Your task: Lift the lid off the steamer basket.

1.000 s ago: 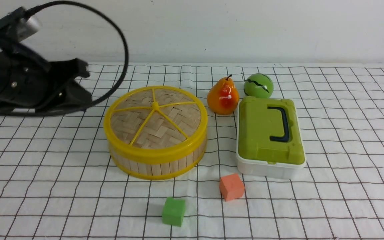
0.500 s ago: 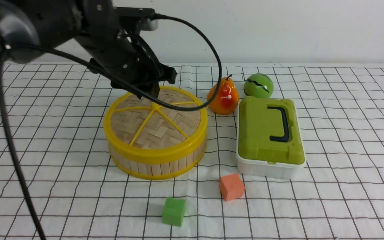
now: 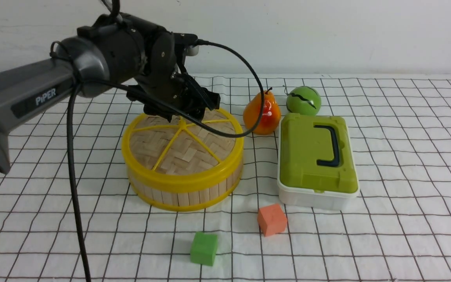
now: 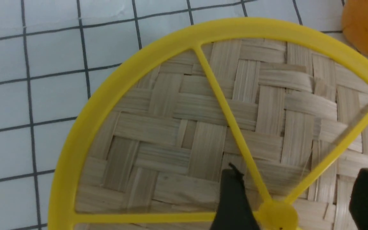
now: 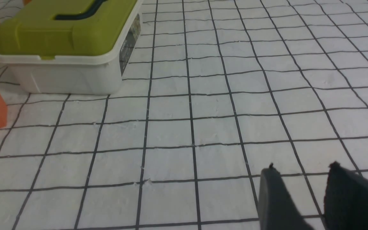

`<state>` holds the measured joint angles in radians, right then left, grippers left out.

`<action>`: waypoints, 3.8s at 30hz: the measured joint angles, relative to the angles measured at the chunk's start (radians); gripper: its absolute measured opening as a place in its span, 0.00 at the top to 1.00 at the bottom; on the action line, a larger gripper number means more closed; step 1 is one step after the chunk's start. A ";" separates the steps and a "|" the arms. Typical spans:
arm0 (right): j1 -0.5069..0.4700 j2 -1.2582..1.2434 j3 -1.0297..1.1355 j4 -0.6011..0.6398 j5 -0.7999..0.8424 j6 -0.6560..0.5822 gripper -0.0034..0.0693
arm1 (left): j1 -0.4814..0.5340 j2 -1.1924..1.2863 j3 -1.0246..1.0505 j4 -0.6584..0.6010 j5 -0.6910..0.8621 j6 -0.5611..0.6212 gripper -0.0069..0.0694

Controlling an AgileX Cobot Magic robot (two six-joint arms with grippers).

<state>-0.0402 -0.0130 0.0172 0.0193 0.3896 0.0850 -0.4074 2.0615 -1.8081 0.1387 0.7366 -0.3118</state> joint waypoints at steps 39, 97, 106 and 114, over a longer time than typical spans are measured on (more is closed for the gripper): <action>0.000 0.000 0.000 0.000 0.000 0.000 0.62 | 0.373 -0.358 0.285 0.169 0.028 -0.088 0.77; 0.000 0.000 0.000 0.000 0.000 0.000 0.62 | 0.408 -1.826 1.417 -0.674 -0.300 0.366 0.93; 0.000 0.000 0.000 0.000 0.000 0.000 0.62 | 0.389 -1.848 1.434 -0.642 -0.254 0.413 0.93; 0.000 0.000 0.000 0.000 0.000 0.000 0.62 | 0.332 -2.063 1.616 -0.395 -0.389 0.394 0.93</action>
<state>-0.0402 -0.0130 0.0172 0.0193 0.3896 0.0850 -0.0755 -0.0015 -0.1917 -0.2567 0.3479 0.0825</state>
